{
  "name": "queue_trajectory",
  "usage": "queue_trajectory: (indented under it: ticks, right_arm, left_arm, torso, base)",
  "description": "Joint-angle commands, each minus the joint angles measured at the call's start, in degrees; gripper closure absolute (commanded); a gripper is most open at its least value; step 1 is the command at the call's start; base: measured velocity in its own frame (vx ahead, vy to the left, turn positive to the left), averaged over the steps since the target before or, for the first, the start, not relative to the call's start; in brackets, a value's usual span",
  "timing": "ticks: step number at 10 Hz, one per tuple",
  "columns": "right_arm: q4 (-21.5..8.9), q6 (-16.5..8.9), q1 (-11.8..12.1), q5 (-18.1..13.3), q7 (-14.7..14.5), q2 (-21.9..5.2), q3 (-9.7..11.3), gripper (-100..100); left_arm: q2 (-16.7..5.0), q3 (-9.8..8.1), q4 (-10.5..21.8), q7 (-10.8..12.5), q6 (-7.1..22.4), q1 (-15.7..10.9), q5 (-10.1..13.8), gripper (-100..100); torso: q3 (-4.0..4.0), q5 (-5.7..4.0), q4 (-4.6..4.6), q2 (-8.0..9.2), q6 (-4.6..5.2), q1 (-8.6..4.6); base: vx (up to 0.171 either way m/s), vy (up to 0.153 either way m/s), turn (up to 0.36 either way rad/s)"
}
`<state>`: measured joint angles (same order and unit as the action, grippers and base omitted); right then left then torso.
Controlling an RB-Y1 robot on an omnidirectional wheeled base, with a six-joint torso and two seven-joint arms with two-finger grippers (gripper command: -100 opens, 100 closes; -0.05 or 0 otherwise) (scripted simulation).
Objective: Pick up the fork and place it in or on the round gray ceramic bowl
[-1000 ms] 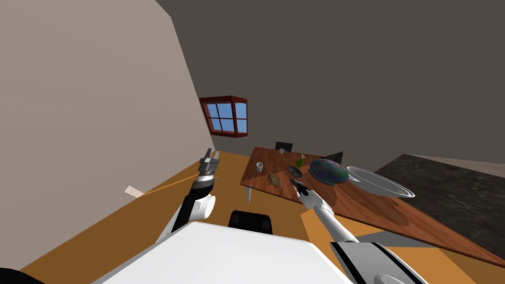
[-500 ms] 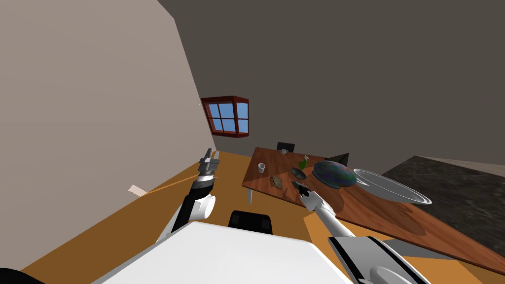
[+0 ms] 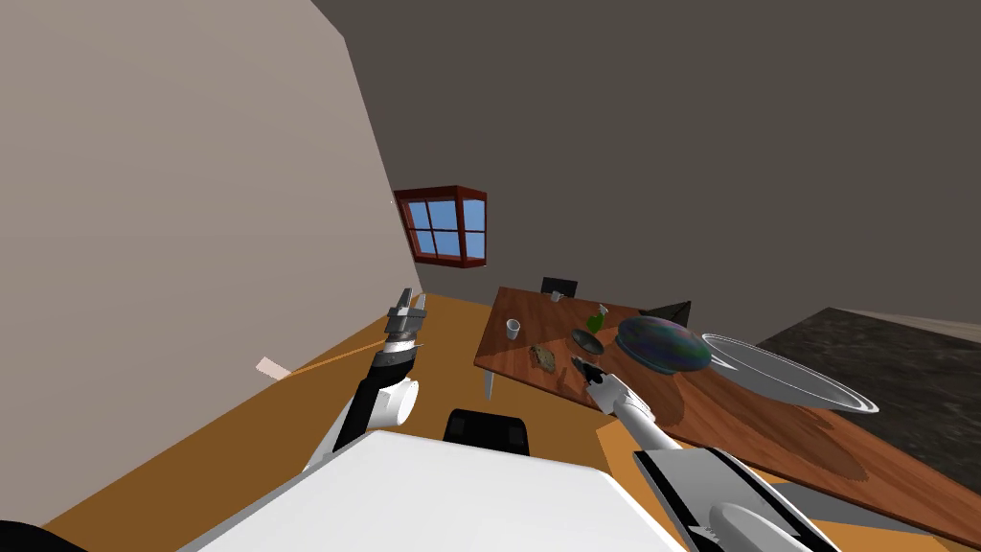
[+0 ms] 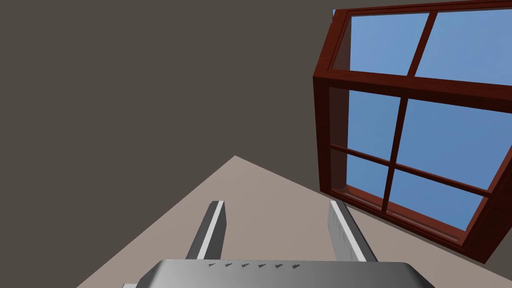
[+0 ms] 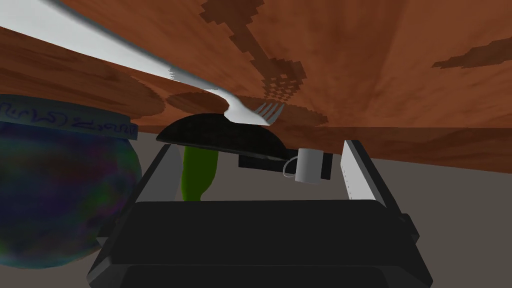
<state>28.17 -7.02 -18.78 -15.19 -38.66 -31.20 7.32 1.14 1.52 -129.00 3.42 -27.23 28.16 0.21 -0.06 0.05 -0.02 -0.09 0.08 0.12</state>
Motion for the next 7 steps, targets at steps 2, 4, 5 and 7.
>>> queue_trajectory:
  ticks: [2,4,5,7]
  right_arm:
    - [-2.1,0.6,-0.4,-0.9,-0.2,0.4,-0.9,-100]
    - [-3.6,0.4,-0.7,-1.1,-0.5,0.3,-0.8,-100]
    - [-4.5,0.2,-0.8,-1.2,-0.6,0.3,-0.7,-100]
    - [-5.8,1.3,-1.6,-2.7,-0.5,0.8,-2.1,0]
  left_arm:
    - [0.0,0.0,0.0,0.0,0.0,0.0,0.0,0]
    - [0.0,0.0,0.0,0.0,0.0,0.0,0.0,0]
    - [0.0,0.0,0.0,0.0,0.0,0.0,0.0,0]
    - [0.0,0.0,0.0,0.0,0.0,0.0,0.0,0]
  torso:
    - [0.05,-0.02,0.02,0.08,0.01,-0.1]
    - [0.08,-0.04,0.03,0.14,0.0,-0.15]
    - [0.07,-0.03,0.03,0.12,-0.01,-0.1]
    - [0.05,-0.02,0.02,0.09,0.0,-0.07]
  base:
    - [0.002,-0.005,-0.004]
    - [-0.001,-0.001,0.012]
    - [0.017,0.024,0.021]
    - [0.004,0.006,0.001]
